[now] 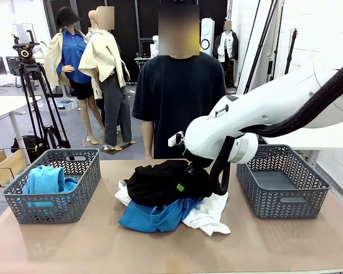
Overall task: Sort the tops and bottoms.
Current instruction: Lift clothes from the center of the table with your right hand.
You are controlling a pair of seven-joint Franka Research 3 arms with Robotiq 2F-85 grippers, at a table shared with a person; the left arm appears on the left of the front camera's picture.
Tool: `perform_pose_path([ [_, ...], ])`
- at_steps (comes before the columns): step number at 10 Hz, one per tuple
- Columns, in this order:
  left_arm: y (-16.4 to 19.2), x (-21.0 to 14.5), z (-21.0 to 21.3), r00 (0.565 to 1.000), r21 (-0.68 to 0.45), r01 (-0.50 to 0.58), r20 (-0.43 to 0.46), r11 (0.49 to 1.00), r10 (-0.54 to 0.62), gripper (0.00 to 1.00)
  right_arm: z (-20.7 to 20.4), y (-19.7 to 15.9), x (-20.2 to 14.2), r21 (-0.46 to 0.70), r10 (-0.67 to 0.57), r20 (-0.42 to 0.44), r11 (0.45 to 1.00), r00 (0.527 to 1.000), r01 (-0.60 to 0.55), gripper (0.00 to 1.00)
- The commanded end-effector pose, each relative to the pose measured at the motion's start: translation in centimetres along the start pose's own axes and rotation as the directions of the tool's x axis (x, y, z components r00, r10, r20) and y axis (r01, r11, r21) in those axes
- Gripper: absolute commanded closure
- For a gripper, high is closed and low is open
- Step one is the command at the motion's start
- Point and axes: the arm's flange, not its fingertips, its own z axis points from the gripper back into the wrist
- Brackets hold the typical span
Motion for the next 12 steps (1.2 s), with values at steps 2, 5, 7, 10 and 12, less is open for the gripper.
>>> perform_pose_path([
  [2,0.1,0.0,0.0,1.000,0.001,0.013,-0.005,1.000,-0.013,0.00,-0.2,0.0,0.4,-0.037,0.005,0.019,0.999,1.000,-0.004,0.13],
  [5,0.1,0.0,0.0,1.000,0.001,0.013,-0.005,1.000,-0.013,0.00,0.0,-0.1,0.3,-0.061,0.011,0.019,0.998,1.000,-0.010,0.73],
  [7,0.1,0.0,0.0,1.000,0.001,0.013,-0.005,1.000,-0.013,0.00,0.1,-0.2,0.2,-0.065,0.009,0.018,0.998,1.000,-0.008,1.00],
  [10,0.1,0.0,0.0,1.000,0.001,0.013,-0.005,1.000,-0.013,0.00,1.6,-0.6,0.1,-0.061,0.006,0.035,0.998,0.999,-0.004,1.00],
  [12,0.1,0.0,0.0,1.000,0.001,0.013,-0.005,1.000,-0.013,0.00,4.0,-1.5,0.5,-0.079,-0.003,0.070,0.997,0.998,0.008,1.00],
])
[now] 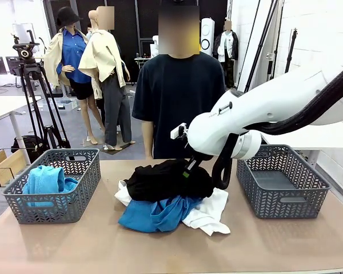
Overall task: Sort the tops and bottoms.
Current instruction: Lift clothes from the center of the table with your right hand.
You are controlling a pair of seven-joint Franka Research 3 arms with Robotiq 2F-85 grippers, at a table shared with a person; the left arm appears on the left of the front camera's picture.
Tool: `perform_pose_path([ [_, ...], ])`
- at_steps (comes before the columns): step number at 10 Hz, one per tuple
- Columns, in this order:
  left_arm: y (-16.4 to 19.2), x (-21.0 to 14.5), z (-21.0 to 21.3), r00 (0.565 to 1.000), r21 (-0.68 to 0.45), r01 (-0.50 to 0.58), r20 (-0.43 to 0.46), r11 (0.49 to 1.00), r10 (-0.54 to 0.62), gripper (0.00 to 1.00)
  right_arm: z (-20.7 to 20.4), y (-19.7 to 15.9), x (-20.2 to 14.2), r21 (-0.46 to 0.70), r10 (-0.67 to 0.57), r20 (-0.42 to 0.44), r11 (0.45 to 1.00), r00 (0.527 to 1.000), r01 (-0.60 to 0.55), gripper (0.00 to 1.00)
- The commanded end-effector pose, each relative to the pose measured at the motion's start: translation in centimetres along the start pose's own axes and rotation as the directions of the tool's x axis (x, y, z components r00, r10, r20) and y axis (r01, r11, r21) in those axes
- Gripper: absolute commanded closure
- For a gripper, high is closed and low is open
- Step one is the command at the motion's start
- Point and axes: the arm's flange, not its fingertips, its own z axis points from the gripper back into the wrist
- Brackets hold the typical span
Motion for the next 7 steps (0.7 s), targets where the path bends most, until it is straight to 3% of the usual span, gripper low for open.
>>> perform_pose_path([
  [1,0.1,0.0,0.0,1.000,0.001,0.013,-0.005,1.000,-0.013,0.00,2.6,-1.1,0.2,-0.017,-0.015,0.026,1.000,1.000,0.015,1.00],
  [4,0.1,0.0,0.0,1.000,0.001,0.013,-0.005,1.000,-0.013,0.00,12.4,-5.0,4.6,-0.160,0.023,0.140,0.987,0.990,0.000,1.00],
  [7,0.1,0.0,0.0,1.000,0.001,0.013,-0.005,1.000,-0.013,0.00,23.2,-4.8,11.5,-0.324,0.156,0.245,0.943,0.957,-0.071,1.00],
])
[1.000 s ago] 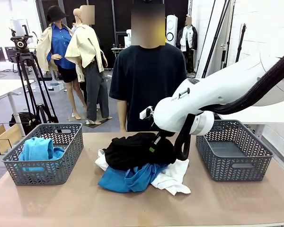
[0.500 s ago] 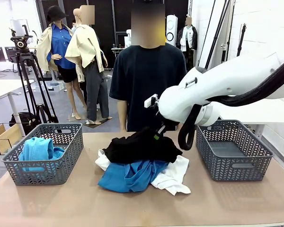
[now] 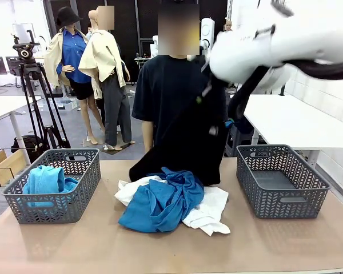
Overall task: Sort the tops and bottoms.
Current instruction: Lift clothes from the center of the table with your right hand.
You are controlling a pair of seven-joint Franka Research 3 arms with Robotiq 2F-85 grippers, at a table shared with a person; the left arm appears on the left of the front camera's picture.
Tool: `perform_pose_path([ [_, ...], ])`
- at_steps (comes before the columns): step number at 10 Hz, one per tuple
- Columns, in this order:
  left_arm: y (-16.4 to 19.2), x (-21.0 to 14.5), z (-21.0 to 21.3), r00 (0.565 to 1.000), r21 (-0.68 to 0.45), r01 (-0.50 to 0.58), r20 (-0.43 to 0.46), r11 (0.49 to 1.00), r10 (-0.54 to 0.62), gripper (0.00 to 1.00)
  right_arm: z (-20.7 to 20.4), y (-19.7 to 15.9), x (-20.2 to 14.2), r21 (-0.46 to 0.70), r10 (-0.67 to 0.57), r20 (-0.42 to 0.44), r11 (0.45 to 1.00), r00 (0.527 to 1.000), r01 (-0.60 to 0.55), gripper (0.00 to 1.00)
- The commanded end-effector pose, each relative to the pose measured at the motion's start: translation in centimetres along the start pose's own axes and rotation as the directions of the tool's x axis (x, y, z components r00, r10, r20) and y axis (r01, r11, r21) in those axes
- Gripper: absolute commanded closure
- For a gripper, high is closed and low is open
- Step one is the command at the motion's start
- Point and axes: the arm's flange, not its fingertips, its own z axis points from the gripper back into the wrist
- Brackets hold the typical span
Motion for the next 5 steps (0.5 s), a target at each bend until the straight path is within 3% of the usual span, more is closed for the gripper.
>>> perform_pose_path([
  [1,0.1,0.0,0.0,1.000,0.001,0.013,-0.005,1.000,-0.013,0.00,3.3,-0.9,5.7,-0.094,0.062,0.052,0.994,0.997,-0.057,1.00],
  [5,0.1,0.0,0.0,1.000,0.001,0.013,-0.005,1.000,-0.013,0.00,12.2,-4.2,14.2,-0.354,0.127,0.082,0.931,0.989,-0.090,1.00],
])
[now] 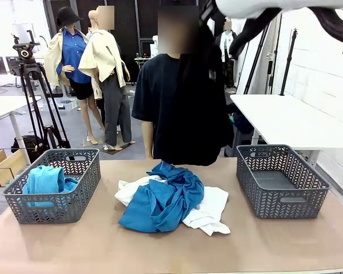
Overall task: Sort the tops and bottoms.
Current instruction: Sort the clothes according to human instructions.
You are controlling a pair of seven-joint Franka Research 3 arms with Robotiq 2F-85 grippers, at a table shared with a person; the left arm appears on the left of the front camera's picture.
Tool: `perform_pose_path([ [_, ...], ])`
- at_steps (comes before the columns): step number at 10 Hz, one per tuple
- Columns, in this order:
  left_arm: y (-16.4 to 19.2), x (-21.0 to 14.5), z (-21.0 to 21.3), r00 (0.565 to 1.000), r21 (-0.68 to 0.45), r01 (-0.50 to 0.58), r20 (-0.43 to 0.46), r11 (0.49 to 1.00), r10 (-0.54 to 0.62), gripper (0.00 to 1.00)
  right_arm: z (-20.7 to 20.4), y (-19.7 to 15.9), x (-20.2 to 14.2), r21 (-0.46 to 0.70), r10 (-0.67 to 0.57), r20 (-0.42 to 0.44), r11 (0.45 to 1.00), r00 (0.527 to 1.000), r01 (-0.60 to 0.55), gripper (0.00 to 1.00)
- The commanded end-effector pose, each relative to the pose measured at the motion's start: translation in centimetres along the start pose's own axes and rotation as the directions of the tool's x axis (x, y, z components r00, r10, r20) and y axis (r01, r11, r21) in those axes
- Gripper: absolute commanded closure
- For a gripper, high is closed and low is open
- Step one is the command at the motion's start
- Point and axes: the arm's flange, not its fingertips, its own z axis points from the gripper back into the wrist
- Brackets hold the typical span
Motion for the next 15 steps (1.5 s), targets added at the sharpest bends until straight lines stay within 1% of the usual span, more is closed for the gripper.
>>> perform_pose_path([
  [1,0.1,0.0,0.0,1.000,0.001,0.013,-0.004,1.000,-0.013,0.00,0.9,-2.6,4.2,-0.112,-0.003,-0.020,0.994,1.000,0.001,1.00],
  [3,0.1,0.0,0.0,1.000,0.001,0.013,-0.004,1.000,-0.013,0.00,4.1,-5.7,5.9,-0.178,-0.016,0.013,0.984,1.000,0.018,1.00],
  [4,0.1,0.0,0.0,1.000,0.001,0.013,-0.004,1.000,-0.013,0.00,5.7,-6.5,6.4,-0.201,-0.023,0.024,0.979,0.999,0.027,1.00],
  [5,0.1,0.0,0.0,1.000,0.001,0.013,-0.004,1.000,-0.013,0.00,7.2,-6.9,6.5,-0.184,-0.041,0.029,0.982,0.999,0.045,1.00],
  [6,0.1,0.0,0.0,1.000,0.001,0.013,-0.004,1.000,-0.013,0.00,8.3,-7.0,6.5,-0.149,-0.053,0.015,0.987,0.998,0.055,1.00],
  [7,0.1,0.0,0.0,1.000,0.001,0.013,-0.004,1.000,-0.013,0.00,7.1,-6.7,5.4,-0.183,-0.007,0.035,0.983,0.999,0.014,1.00],
  [15,0.1,0.0,0.0,1.000,0.001,0.013,-0.004,1.000,-0.013,0.00,7.1,-6.7,5.4,-0.183,-0.007,0.035,0.983,0.999,0.014,1.00],
])
